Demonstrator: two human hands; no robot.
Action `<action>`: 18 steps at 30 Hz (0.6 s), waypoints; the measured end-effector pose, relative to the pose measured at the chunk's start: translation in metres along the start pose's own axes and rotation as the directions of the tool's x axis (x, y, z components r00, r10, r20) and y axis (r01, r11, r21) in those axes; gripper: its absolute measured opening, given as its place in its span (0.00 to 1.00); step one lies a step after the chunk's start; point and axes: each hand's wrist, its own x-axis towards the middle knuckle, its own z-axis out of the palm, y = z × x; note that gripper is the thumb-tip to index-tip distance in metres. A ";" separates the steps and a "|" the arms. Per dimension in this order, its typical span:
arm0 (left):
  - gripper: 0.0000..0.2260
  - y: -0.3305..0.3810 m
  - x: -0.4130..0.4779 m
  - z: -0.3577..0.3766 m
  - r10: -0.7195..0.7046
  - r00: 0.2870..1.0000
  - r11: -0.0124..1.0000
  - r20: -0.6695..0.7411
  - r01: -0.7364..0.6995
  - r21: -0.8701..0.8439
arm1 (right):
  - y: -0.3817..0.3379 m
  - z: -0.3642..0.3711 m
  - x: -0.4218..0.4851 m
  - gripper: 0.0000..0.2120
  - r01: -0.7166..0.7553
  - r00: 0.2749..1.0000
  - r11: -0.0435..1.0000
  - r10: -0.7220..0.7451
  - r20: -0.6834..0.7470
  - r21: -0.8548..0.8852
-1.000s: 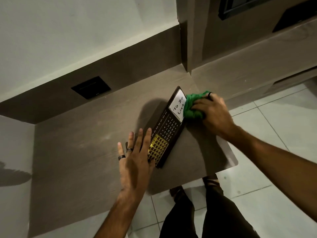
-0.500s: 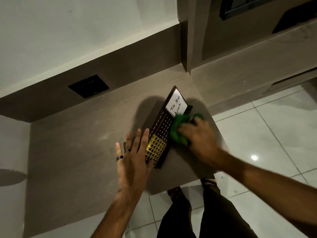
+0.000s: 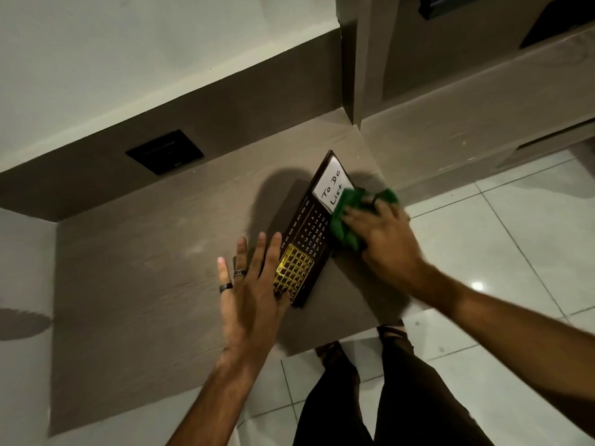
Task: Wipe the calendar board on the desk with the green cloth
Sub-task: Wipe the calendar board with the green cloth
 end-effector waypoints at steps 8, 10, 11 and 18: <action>0.43 0.000 0.000 0.004 -0.006 1.000 0.998 -0.003 0.006 -0.068 | -0.086 0.032 -0.076 0.28 0.390 0.832 0.908 -0.420 0.362 0.155; 0.45 -0.001 0.001 0.003 -0.008 1.000 0.998 0.019 0.010 -0.068 | -0.074 0.021 -0.064 0.27 0.389 0.845 0.908 -0.419 0.332 0.157; 0.47 -0.001 0.001 0.003 -0.005 1.000 0.999 0.026 0.007 -0.051 | -0.062 0.015 -0.055 0.25 0.340 0.875 0.928 -0.371 0.310 0.151; 0.48 0.004 -0.001 -0.009 0.010 1.000 0.991 0.017 -0.008 -0.135 | 0.033 -0.012 0.025 0.28 -0.076 0.994 0.996 0.073 0.082 0.040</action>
